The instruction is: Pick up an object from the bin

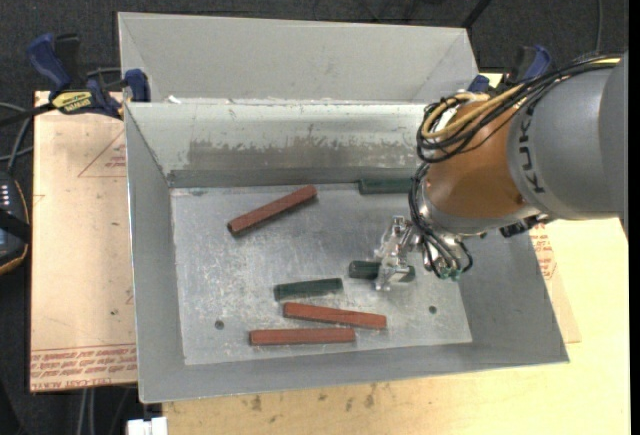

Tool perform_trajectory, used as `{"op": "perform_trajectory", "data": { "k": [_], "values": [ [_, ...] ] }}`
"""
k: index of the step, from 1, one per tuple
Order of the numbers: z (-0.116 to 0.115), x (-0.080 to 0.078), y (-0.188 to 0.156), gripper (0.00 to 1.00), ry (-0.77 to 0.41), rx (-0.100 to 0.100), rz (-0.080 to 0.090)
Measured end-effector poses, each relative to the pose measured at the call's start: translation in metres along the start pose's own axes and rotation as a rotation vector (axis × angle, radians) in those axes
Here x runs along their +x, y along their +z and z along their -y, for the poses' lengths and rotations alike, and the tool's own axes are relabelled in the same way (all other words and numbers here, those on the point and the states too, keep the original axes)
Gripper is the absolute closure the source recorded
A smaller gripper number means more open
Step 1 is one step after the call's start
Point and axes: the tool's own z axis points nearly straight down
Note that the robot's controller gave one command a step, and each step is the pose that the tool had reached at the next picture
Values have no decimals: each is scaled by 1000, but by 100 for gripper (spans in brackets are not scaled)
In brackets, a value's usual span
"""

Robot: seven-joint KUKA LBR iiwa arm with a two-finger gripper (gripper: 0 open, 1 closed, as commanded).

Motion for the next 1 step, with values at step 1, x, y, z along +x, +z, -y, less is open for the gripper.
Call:
{"op": "perform_trajectory", "data": {
  "k": [1],
  "values": [
    [6, -20, -147, 100, -53, -1, -20]
  ]
}}
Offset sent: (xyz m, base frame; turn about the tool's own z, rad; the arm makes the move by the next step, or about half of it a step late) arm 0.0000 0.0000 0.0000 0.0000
